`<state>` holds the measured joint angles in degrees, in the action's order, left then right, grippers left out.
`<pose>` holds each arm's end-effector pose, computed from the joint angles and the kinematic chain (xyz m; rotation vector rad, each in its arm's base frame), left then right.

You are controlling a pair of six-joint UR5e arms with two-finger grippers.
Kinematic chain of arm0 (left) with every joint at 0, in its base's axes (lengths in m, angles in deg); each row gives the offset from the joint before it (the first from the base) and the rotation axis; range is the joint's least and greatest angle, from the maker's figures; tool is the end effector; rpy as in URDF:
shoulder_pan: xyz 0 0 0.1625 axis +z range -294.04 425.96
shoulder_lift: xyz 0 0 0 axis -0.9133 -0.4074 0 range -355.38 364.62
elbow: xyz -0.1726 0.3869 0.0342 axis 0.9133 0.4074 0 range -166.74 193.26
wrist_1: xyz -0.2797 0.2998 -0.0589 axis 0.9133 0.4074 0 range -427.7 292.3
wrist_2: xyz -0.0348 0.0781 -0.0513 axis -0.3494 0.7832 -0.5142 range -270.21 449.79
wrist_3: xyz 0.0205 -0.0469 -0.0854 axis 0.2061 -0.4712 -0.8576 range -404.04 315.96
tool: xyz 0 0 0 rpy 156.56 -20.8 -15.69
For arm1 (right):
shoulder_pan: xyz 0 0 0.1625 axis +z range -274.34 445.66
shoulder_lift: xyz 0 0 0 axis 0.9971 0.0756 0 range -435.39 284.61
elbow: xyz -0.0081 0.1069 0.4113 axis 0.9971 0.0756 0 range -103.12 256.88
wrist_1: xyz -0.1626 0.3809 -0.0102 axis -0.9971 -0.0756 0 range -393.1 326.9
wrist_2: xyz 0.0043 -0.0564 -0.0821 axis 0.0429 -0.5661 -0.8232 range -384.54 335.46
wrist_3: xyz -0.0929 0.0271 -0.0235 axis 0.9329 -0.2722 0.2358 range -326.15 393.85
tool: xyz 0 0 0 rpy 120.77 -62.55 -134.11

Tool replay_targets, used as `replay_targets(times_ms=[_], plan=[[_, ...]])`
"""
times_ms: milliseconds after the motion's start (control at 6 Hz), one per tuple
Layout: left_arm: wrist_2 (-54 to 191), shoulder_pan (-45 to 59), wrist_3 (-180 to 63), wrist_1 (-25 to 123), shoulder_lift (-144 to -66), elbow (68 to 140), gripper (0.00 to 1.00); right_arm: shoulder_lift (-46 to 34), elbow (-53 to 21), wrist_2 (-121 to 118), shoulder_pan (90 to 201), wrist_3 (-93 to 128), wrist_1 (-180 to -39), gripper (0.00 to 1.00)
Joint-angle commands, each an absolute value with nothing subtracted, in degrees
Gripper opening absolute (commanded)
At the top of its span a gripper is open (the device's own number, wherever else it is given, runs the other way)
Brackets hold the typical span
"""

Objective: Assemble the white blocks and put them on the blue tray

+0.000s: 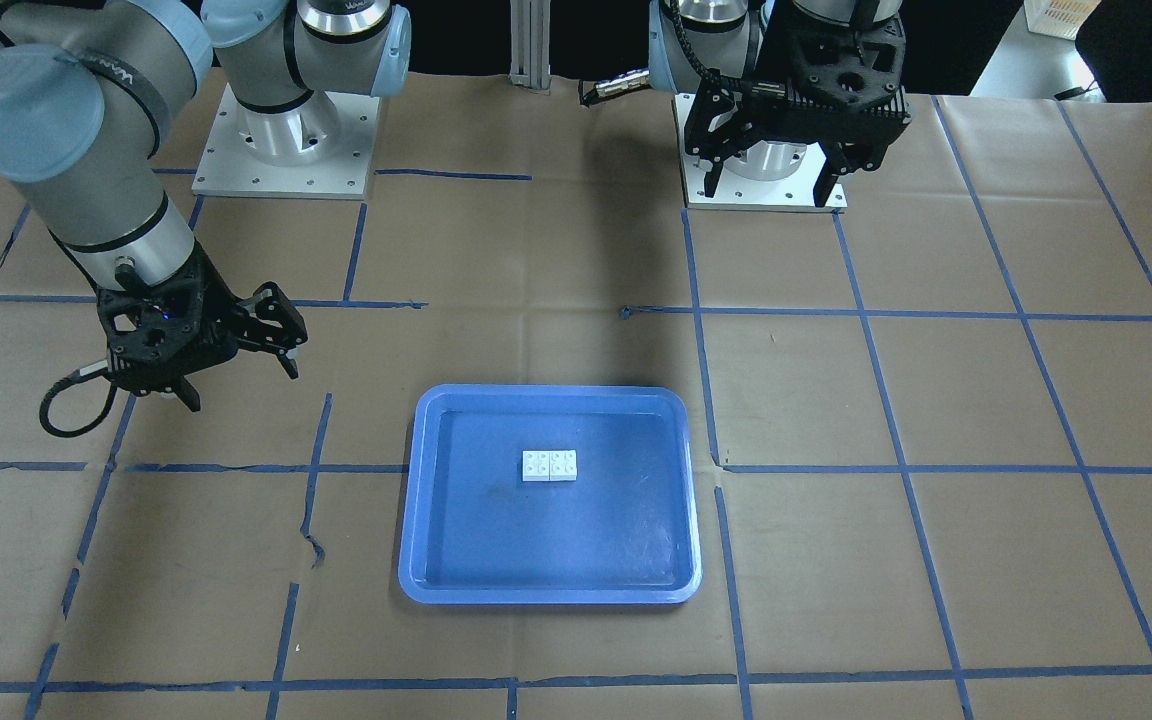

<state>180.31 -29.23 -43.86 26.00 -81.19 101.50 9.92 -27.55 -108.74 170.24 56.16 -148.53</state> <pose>-0.1737 -0.4487 0.5315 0.1464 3.1301 -0.0624 0.0940 -0.5266 0.3702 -0.4584 3.0287 -0.2013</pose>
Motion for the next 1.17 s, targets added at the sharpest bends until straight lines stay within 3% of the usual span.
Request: replay_targets(times_ms=[0,333,1000], plan=[[180.3,-29.2,-43.9,26.0,-81.2,101.5,0.99,11.7,-19.1,-113.9,172.8,40.9,-133.4,1.0],[180.3,-29.2,-43.9,26.0,-81.2,101.5,0.99,11.8,-10.3,-113.9,175.0,32.5,-121.0,1.0],[180.3,-29.2,-43.9,26.1,-81.1,101.6,0.99,12.7,-9.3,-114.0,175.1,32.4,-118.8,1.0]])
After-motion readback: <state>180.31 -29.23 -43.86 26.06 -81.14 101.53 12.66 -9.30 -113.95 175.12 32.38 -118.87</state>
